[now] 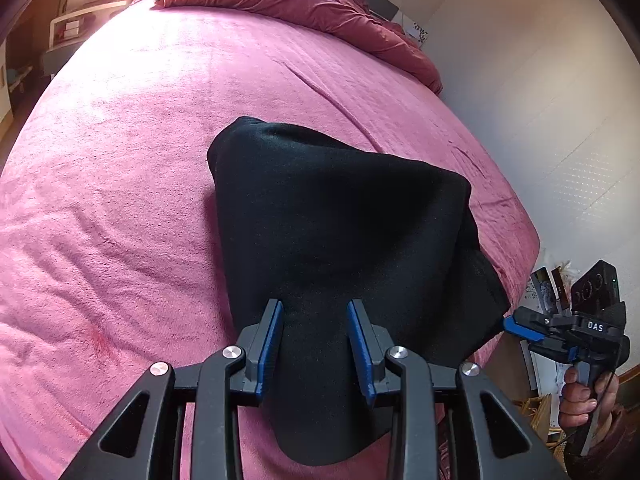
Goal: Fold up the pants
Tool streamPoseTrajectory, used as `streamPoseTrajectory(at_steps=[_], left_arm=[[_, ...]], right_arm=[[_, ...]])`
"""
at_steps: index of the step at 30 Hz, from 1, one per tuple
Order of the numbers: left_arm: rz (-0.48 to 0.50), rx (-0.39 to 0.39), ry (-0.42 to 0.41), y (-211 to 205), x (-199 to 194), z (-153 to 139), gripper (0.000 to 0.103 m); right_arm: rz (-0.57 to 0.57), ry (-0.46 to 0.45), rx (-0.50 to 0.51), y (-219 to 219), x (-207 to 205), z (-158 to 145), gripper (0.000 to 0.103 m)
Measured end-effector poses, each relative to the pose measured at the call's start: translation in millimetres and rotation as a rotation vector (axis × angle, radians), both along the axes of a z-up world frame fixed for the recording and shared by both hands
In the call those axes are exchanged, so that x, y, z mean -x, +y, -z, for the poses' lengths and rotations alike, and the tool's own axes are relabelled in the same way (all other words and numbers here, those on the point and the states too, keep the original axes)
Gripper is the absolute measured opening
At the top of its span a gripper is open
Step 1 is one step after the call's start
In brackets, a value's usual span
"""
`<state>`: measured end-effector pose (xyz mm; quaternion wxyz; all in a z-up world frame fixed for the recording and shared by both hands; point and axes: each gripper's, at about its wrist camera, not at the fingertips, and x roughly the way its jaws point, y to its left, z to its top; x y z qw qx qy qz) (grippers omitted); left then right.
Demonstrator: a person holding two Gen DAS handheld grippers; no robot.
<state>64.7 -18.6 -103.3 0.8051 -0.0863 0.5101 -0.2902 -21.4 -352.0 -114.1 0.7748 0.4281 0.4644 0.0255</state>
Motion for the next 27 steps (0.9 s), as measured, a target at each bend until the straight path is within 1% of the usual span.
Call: streamPoseTrajectory(at_steps=[5, 7, 9, 14, 17, 18, 19, 20, 21, 24, 27], left_arm=[[-0.008, 0.016, 0.0, 12, 3, -4, 0.033], [-0.008, 0.014, 0.003, 15, 4, -5, 0.033], [-0.008, 0.016, -0.001, 18, 4, -7, 0.033], [-0.005, 0.02, 0.004, 26, 3, -9, 0.033], [-0.001, 0.019, 0.001, 28, 3, -10, 0.033], [-0.001, 0.02, 0.004, 29, 3, -11, 0.033], [0.001, 0.022, 0.004, 27, 2, -12, 0.033], [0.003, 0.023, 0.0, 26, 1, -14, 0.033], [0.004, 0.023, -0.006, 27, 1, -15, 0.033], [-0.001, 0.035, -0.013, 32, 0, -19, 0.033], [-0.001, 0.045, -0.015, 34, 2, -22, 0.033]], right_arm=[[0.045, 0.006, -0.019, -5, -1, 9, 0.027], [0.066, 0.027, -0.01, -6, 1, 11, 0.027], [0.086, 0.03, -0.022, -9, 6, 13, 0.027], [0.145, 0.006, -0.039, -21, 4, 19, 0.027], [0.149, -0.004, -0.016, -20, -3, 18, 0.027], [0.139, -0.002, -0.004, -21, -7, 18, 0.026], [0.129, -0.003, 0.014, -19, -8, 16, 0.023], [0.115, -0.007, 0.03, -17, -9, 14, 0.011], [0.099, -0.007, 0.041, -16, -10, 12, 0.009], [0.07, -0.013, 0.091, -11, -6, 1, 0.008], [0.049, -0.027, 0.113, -7, -3, -11, 0.008]])
